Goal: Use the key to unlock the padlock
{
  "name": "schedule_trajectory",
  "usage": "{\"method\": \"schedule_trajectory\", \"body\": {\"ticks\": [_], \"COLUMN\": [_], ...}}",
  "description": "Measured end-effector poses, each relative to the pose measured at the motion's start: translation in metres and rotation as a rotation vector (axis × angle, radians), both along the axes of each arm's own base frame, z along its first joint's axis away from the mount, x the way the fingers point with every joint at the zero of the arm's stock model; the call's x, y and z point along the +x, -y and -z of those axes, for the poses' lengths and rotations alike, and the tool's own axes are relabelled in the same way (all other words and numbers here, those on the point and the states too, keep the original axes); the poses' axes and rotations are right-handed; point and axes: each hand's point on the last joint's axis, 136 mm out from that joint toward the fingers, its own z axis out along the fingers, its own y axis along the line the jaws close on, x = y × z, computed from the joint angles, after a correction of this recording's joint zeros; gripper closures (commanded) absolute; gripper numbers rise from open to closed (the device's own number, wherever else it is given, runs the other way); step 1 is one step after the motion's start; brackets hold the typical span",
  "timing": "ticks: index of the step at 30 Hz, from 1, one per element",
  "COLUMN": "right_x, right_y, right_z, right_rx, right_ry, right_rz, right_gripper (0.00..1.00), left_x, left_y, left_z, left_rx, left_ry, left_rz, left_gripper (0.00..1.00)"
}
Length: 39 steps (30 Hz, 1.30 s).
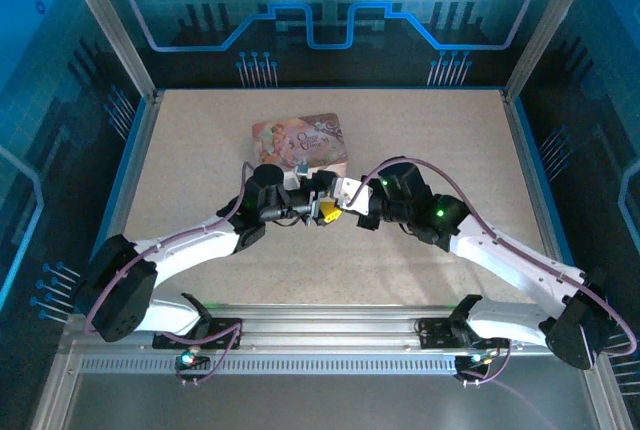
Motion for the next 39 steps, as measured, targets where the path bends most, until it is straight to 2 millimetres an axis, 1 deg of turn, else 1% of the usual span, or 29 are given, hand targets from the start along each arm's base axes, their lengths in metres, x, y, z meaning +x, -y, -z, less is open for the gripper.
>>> {"method": "schedule_trajectory", "body": {"ticks": [3,9,10,17,21,22,26,32,39], "right_x": [-0.002,-0.006,-0.007,-0.011,-0.014,-0.014,-0.015,-0.013,-0.007], "right_y": [-0.001,0.001,0.002,0.007,0.011,0.011,0.013,0.013,0.009], "right_z": [0.001,0.001,0.0,-0.006,0.002,0.004,0.01,0.009,0.008], "right_rx": [-0.002,0.004,0.007,0.028,0.021,0.018,0.011,0.013,0.025], "right_ry": [-0.002,-0.006,-0.004,0.001,-0.013,-0.017,-0.029,-0.023,-0.012], "right_rz": [-0.006,-0.002,0.0,0.014,0.02,0.021,0.028,0.039,0.044], "right_gripper": [1.0,1.0,1.0,1.0,1.0,1.0,1.0,1.0,1.0], "left_x": [0.001,0.001,0.001,0.001,0.001,0.001,0.002,0.002,0.002], "left_y": [0.0,-0.001,-0.002,-0.003,-0.003,-0.003,-0.003,-0.003,-0.003], "left_z": [0.0,0.003,0.003,0.005,0.005,0.005,0.005,0.005,0.005], "left_rx": [0.001,0.0,0.001,-0.007,-0.007,-0.007,-0.009,-0.009,-0.009], "left_ry": [0.0,-0.006,-0.007,-0.017,-0.018,-0.018,-0.017,-0.016,-0.016], "left_rz": [-0.006,-0.011,-0.014,-0.021,-0.025,-0.026,-0.027,-0.026,-0.026], "left_gripper": [0.44,0.49,0.51,0.56,0.57,0.56,0.47,0.44,0.43]}}
